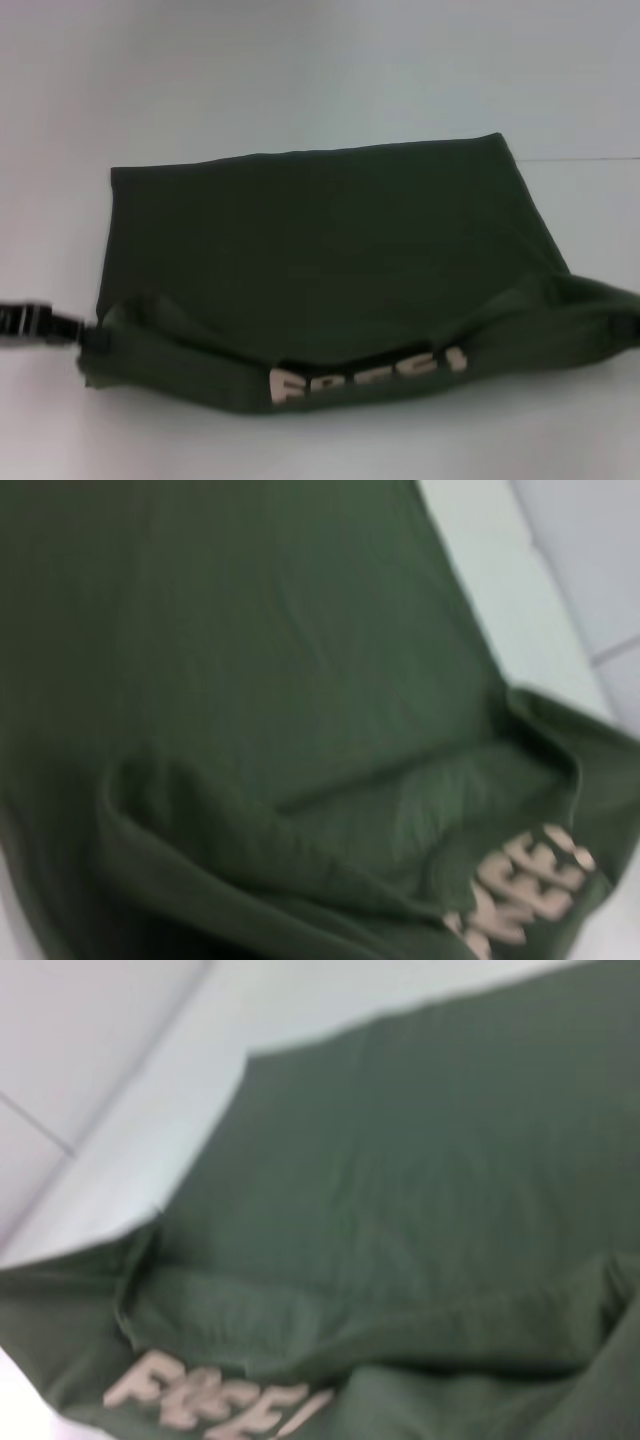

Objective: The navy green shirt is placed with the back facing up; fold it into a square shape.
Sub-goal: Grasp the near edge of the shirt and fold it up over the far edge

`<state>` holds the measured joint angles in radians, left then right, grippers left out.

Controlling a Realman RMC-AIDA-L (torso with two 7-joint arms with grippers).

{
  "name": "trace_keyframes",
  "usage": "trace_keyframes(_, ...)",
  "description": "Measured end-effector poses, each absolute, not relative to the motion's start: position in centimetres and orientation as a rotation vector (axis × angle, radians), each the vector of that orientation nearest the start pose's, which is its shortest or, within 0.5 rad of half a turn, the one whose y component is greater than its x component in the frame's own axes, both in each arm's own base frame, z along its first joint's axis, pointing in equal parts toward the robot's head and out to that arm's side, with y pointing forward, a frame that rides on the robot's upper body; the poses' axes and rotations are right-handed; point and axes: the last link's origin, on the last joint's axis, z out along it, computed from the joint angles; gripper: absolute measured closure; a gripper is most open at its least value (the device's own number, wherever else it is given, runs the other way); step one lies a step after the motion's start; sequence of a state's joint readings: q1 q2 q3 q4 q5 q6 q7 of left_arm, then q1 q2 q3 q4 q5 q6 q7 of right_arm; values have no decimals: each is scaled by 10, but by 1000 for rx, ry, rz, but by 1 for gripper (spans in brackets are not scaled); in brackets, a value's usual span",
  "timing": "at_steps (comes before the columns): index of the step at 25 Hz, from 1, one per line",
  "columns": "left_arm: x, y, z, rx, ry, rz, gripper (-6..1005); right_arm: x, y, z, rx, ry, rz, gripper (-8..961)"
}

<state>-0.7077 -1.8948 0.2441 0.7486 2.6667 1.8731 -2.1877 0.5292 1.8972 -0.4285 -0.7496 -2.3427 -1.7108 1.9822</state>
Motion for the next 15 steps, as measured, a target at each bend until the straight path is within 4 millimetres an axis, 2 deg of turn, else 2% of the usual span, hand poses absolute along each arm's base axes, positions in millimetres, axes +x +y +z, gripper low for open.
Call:
trace_keyframes(3,-284,350,110,-2428,-1687,-451,970,321,332,110,-2403,1408,544,858)
trace_keyframes(6,-279,368,118,-2345,-1658,-585,970,315,349,118,-2344,1369,617,854)
trace_keyframes(11,-278,396,122,-2182,-1625,-692,971,297,382,129,-2257,1296,695,847)
trace_keyframes(15,-280,413,123,-2063,-1594,-773,971,286,409,128,-2166,1278,720,842)
